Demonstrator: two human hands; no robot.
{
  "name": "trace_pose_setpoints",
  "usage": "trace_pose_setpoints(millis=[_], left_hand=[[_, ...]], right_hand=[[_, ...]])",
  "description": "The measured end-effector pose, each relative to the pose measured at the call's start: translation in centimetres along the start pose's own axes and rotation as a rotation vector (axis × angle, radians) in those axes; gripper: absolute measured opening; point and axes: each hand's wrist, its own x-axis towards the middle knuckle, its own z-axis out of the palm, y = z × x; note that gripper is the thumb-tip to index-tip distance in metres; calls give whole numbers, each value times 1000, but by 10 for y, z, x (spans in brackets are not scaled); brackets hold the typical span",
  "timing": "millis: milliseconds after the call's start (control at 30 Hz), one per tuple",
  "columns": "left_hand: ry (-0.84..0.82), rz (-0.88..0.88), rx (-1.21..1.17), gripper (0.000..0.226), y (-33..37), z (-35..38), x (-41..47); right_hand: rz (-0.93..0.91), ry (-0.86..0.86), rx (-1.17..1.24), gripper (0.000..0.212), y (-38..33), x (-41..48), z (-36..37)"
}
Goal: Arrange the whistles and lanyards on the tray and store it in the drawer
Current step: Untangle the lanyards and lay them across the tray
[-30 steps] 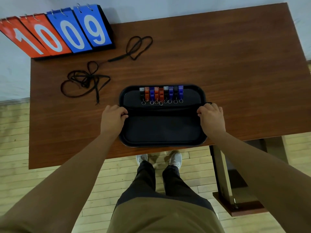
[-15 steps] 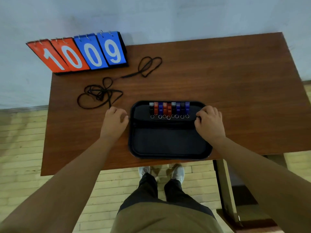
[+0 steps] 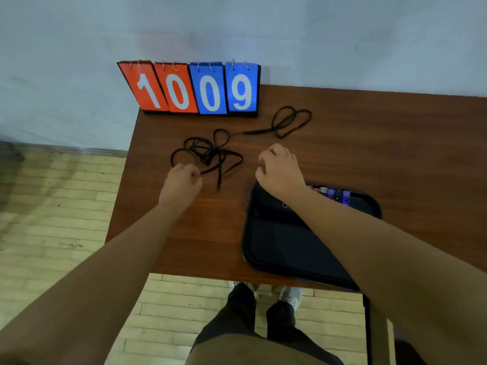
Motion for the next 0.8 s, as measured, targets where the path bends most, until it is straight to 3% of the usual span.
trace_pose_setpoints(millis=[167, 367, 633, 800], left_hand=[[-27, 80, -6, 18, -9, 16, 16], [-107, 118, -14, 39, -8, 47, 31], [-43, 216, 62, 15, -14, 54, 33], [-149, 89, -142, 8, -5, 23, 34]], right_hand=[[-71, -117, -29, 35, -28, 33, 36], [-152, -221, -51, 42, -33, 56, 67], [-151, -209, -141, 18, -26, 67, 84], [-144, -213, -79, 15, -25, 66, 69]])
